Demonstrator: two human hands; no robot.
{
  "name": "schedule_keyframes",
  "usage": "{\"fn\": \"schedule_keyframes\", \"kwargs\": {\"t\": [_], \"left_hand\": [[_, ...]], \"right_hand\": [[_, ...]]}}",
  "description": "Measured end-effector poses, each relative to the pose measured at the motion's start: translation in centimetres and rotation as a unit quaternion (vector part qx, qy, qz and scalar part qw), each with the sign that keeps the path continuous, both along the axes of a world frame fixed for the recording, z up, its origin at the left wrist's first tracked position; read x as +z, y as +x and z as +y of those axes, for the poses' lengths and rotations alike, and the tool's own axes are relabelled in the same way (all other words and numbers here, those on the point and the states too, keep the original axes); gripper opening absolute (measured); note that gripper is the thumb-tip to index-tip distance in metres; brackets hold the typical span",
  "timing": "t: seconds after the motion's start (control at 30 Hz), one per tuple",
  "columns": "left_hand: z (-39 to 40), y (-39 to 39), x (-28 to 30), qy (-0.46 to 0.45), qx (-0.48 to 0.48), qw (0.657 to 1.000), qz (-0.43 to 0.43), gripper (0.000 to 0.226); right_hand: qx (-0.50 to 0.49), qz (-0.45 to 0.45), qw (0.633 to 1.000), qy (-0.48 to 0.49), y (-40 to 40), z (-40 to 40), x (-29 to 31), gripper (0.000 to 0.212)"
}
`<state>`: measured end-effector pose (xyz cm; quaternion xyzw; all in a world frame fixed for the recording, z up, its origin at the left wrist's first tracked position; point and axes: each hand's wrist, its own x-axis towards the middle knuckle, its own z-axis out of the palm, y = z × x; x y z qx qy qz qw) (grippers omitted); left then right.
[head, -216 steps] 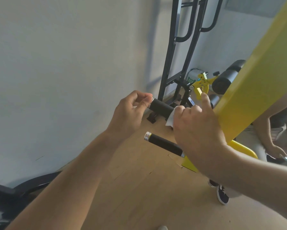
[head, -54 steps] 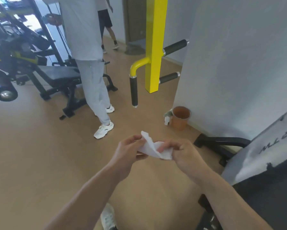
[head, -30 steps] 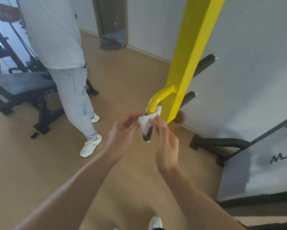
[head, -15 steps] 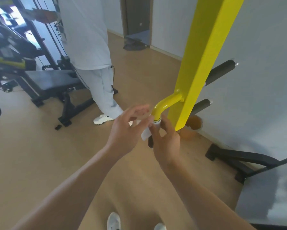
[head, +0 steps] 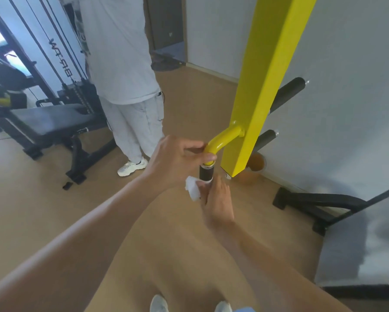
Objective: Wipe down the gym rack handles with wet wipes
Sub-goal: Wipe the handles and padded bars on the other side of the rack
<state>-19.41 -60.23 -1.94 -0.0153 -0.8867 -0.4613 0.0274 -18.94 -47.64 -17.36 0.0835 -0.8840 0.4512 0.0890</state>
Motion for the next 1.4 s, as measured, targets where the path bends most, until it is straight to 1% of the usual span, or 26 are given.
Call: {"fn": "schedule_keyframes", "kwargs": {"t": [0.03, 0.07, 0.1, 0.2, 0.27, 0.3, 0.4, 0.43, 0.47, 0.57, 0.63, 0.7, 0.8, 0.83, 0.87, 0.9, 0.97, 1.03, 1.07, 1.1, 1.17, 1.2, 1.23, 1.27, 1.3, 1.4], "left_hand": [[-0.1, -0.2, -0.1, -0.007, 0.006, 1.000, 0.008, 0.008], [-0.2, -0.4, -0.2, -0.016, 0.009, 1.000, 0.016, 0.010], [-0.4, -0.5, -0.3, -0.023, 0.011, 0.999, 0.023, 0.012], [-0.8, -0.7, -0.5, -0.035, 0.001, 0.999, 0.024, 0.018], [-0.7, -0.5, -0.5, -0.027, -0.005, 0.999, 0.023, 0.016], [-0.6, -0.5, -0.5, -0.025, -0.003, 0.999, 0.022, 0.014], [-0.5, -0.7, -0.5, -0.029, 0.003, 0.999, 0.030, 0.019], [-0.7, -0.8, -0.6, -0.033, 0.007, 0.999, 0.031, 0.020], [-0.9, -0.9, -0.6, -0.034, 0.012, 0.999, 0.030, 0.020], [-1.1, -0.9, -0.5, -0.027, 0.002, 0.999, 0.020, 0.019], [-0.9, -0.7, -0.5, -0.025, -0.004, 0.999, 0.021, 0.020], [-0.7, -0.7, -0.7, -0.015, -0.005, 0.999, 0.029, 0.020], [-0.7, -1.0, -0.7, -0.026, -0.010, 0.999, 0.034, 0.025], [-0.8, -1.1, -0.6, -0.032, -0.014, 0.999, 0.029, 0.025], [-1.0, -1.1, -0.4, -0.036, -0.019, 0.999, 0.023, 0.024], [-1.1, -1.1, -0.2, -0.041, -0.024, 0.999, 0.019, 0.022], [-1.2, -1.0, 0.1, -0.051, -0.036, 0.998, 0.016, 0.022], [-0.9, -0.7, 0.1, -0.064, -0.041, 0.997, 0.017, 0.023], [-0.7, -0.6, 0.0, -0.066, -0.042, 0.997, 0.019, 0.023], [-0.4, -0.6, -0.1, -0.064, -0.041, 0.997, 0.022, 0.021], [-0.1, -0.4, -0.4, -0.049, -0.029, 0.998, 0.031, 0.021], [0.0, -0.4, -0.4, -0.041, -0.024, 0.998, 0.032, 0.022], [0.0, -0.3, -0.4, -0.034, -0.020, 0.999, 0.031, 0.023], [0.0, -0.1, -0.5, -0.027, -0.018, 0.999, 0.029, 0.024], [0.0, 0.0, -0.5, -0.021, -0.016, 0.999, 0.027, 0.023], [-0.1, 0.3, -0.7, -0.005, -0.008, 1.000, 0.022, 0.020]], "right_hand": [[0.003, -0.021, 0.999, 0.048, 0.0, 0.0, -0.8, 0.032], [0.004, -0.029, 0.997, 0.070, -0.2, 0.0, -1.0, 0.028], [0.009, -0.022, 0.998, 0.061, -0.4, -0.2, -0.5, 0.026], [0.007, 0.043, 0.996, -0.075, -1.1, -1.1, 2.7, 0.033], [0.002, 0.069, 0.993, -0.096, -1.4, -1.5, 2.7, 0.033], [-0.002, 0.054, 0.996, -0.078, -1.2, -1.6, 1.9, 0.031], [-0.018, -0.057, 0.997, 0.043, -0.9, -1.3, -0.9, 0.029], [-0.017, -0.077, 0.995, 0.061, -0.9, -1.2, -1.2, 0.029], [-0.012, -0.070, 0.996, 0.050, -1.0, -1.2, -0.9, 0.030], [-0.010, 0.023, 0.996, -0.081, -1.4, -1.9, 2.0, 0.032], [-0.012, 0.043, 0.992, -0.115, -1.7, -2.1, 2.2, 0.031], [-0.012, 0.023, 0.998, -0.066, -1.4, -1.6, 0.4, 0.035], [-0.001, -0.072, 0.994, 0.086, -1.5, -0.6, -3.0, 0.041], [0.012, -0.099, 0.991, 0.092, -1.7, -0.4, -3.3, 0.041], [0.030, -0.106, 0.992, 0.065, -1.8, -0.2, -2.8, 0.041], [0.045, -0.084, 0.995, 0.023, -2.0, -0.1, -1.8, 0.039], [0.056, 0.005, 0.997, -0.053, -2.5, 0.1, 0.8, 0.037], [0.054, 0.058, 0.992, -0.102, -2.5, 0.3, 2.0, 0.036], [0.053, 0.056, 0.992, -0.105, -2.3, 0.3, 1.6, 0.033], [0.048, 0.034, 0.995, -0.087, -2.0, 0.5, 0.3, 0.032], [0.031, -0.062, 0.998, 0.009, -1.3, 0.8, -3.1, 0.037], [0.033, -0.106, 0.992, 0.059, -1.0, 1.0, -4.5, 0.041], [0.035, -0.124, 0.988, 0.084, -0.9, 1.3, -5.3, 0.043], [0.035, -0.117, 0.989, 0.084, -0.9, 1.3, -5.3, 0.043], [0.036, -0.095, 0.993, 0.058, -1.0, 1.2, -4.3, 0.042], [0.049, 0.018, 0.993, -0.102, -1.2, 0.6, 0.2, 0.034]]}}
